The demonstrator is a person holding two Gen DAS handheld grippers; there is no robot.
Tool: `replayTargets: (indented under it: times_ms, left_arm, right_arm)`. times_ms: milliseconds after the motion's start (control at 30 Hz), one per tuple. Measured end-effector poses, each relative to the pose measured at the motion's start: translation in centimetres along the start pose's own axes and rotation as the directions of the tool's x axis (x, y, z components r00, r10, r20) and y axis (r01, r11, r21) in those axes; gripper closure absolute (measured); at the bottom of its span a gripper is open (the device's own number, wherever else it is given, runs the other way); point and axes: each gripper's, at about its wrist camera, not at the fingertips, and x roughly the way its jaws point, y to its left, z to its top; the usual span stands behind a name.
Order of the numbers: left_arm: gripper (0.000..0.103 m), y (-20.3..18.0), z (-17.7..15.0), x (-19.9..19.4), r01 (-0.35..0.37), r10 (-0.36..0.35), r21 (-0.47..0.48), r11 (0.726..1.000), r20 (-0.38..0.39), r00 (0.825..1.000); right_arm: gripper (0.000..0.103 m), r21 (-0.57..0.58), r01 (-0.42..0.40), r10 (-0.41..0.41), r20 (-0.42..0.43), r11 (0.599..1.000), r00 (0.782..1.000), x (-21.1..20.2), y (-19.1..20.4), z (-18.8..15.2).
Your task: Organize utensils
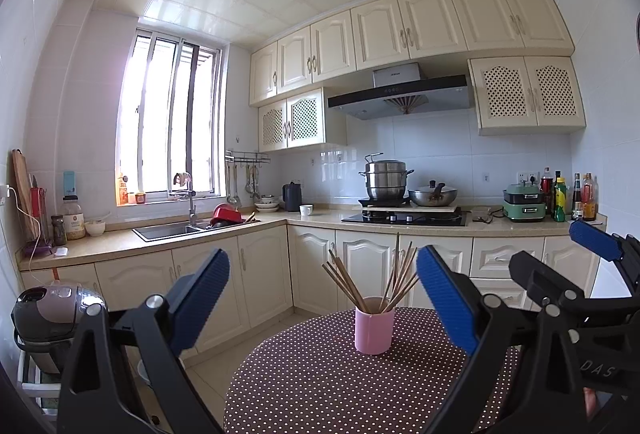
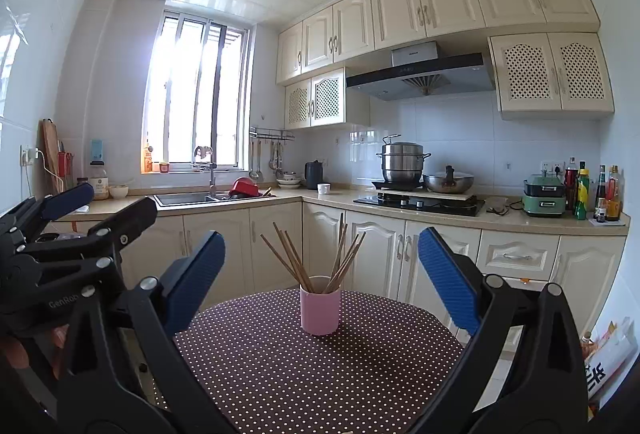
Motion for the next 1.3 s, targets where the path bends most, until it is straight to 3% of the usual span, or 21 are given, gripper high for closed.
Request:
replayTargets:
  times_ms: [1300]
  left_arm:
    - [0.010, 0.51, -0.43, 0.34, 0.002, -0.002, 0.006, 1.000, -0.012, 1.000]
  right_arm:
    - [0.008, 0.013, 0.001, -0.001, -0.018, 1.000, 1.000, 0.44, 0.52, -1.02]
